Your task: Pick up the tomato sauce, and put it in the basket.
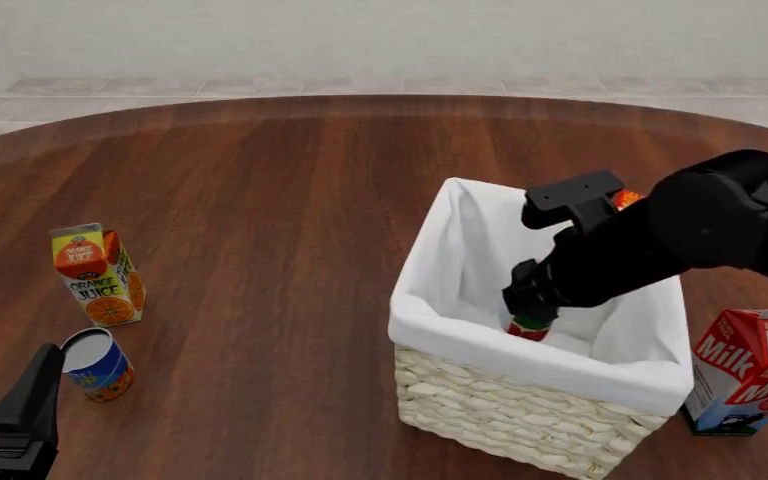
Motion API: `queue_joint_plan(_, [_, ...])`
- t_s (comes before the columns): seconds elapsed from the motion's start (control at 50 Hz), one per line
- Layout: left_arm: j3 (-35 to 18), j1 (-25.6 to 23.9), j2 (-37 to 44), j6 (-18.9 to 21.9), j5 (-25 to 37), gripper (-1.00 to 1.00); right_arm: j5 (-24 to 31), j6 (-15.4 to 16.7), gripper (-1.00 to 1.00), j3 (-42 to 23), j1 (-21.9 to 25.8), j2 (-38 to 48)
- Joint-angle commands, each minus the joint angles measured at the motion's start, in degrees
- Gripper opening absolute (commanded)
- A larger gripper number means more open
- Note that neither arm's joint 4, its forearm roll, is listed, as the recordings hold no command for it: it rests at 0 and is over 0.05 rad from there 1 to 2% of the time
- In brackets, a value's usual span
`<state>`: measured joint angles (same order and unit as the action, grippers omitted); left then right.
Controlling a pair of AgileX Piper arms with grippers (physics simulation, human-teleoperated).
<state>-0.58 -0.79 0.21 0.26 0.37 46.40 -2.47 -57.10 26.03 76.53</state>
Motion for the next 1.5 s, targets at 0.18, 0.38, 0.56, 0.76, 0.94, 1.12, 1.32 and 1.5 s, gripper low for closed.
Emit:
queue_joint_plan(0.18, [0.00,0.00,0.00,0.00,0.00,1.00,-0.20,-0.96,1.00,-0.42,-0.10,0.04])
queue_joint_plan(0.38, [0.00,0.00,0.00,0.00,0.00,1.00,-0.35,-1.07,1.00,-0.21,-0.24,0.05])
queue_joint_plan(0.56, [0.00,0.00,0.00,-0.01,-0.01,1.00,-0.23,-1.13,1.00,-0.21,-0.29,-0.21])
queue_joint_plan(0.76, [0.00,0.01,0.00,-0.01,0.00,1.00,3.52,-0.99,1.00,-3.21,-0.49,-3.12])
queue_joint_plan(0.94, [0.00,0.00,0.00,-0.01,0.00,1.00,8.30,0.30,1.00,-5.81,-1.42,-7.58])
queue_joint_plan(1.12, [0.00,0.00,0.00,-0.01,0.00,1.00,14.05,1.05,1.00,-9.15,-2.10,-13.00])
queue_joint_plan(1.32, [0.00,0.00,0.00,-0.01,0.00,1.00,18.31,0.12,1.00,-12.79,-1.17,-18.47])
queue_joint_plan(1.5, [0.00,0.01,-0.01,-0.01,-0.01,1.00,18.35,2.02,1.00,-14.21,-0.37,-24.06])
